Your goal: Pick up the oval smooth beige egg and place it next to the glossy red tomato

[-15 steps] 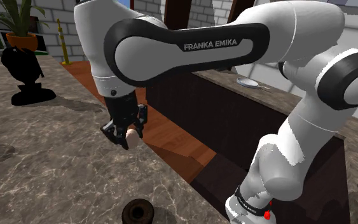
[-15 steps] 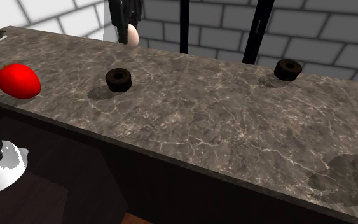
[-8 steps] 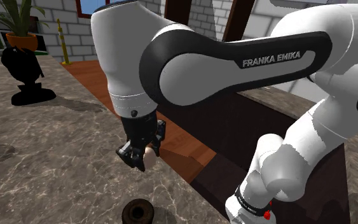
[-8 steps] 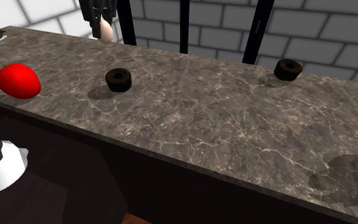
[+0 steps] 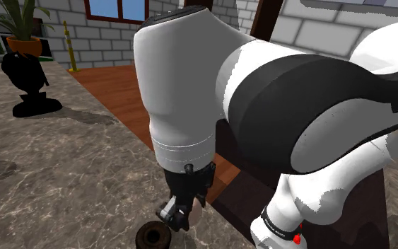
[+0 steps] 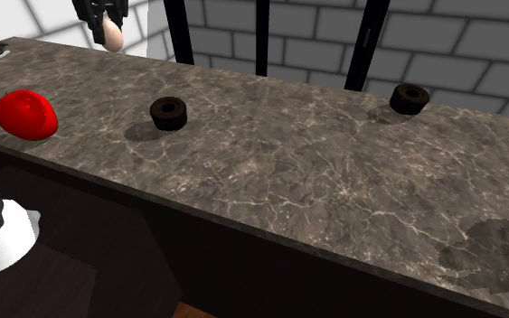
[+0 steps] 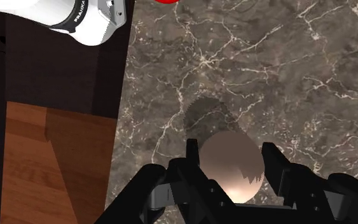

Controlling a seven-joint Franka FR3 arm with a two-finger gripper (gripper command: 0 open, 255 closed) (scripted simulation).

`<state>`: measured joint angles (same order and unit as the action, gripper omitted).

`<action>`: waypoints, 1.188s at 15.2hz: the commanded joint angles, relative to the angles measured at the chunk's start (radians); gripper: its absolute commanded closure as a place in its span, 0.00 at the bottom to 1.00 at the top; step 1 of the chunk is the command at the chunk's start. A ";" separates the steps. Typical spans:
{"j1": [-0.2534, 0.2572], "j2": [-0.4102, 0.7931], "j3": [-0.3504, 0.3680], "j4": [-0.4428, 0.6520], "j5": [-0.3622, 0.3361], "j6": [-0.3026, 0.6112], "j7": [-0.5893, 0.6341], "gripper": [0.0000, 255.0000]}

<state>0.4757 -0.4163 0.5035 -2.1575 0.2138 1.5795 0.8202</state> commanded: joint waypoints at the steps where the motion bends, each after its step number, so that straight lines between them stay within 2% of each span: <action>1: 0.024 -0.043 0.018 -0.034 0.033 -0.002 0.028 1.00; 13: 0.160 -0.174 0.179 -0.065 0.217 -0.041 0.268 1.00; 15: 0.177 -0.181 0.211 -0.056 0.244 -0.043 0.311 1.00; 18: 0.179 -0.182 0.225 -0.094 0.253 -0.005 0.306 1.00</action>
<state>0.6529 -0.5971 0.7232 -2.2395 0.4625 1.5627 1.1256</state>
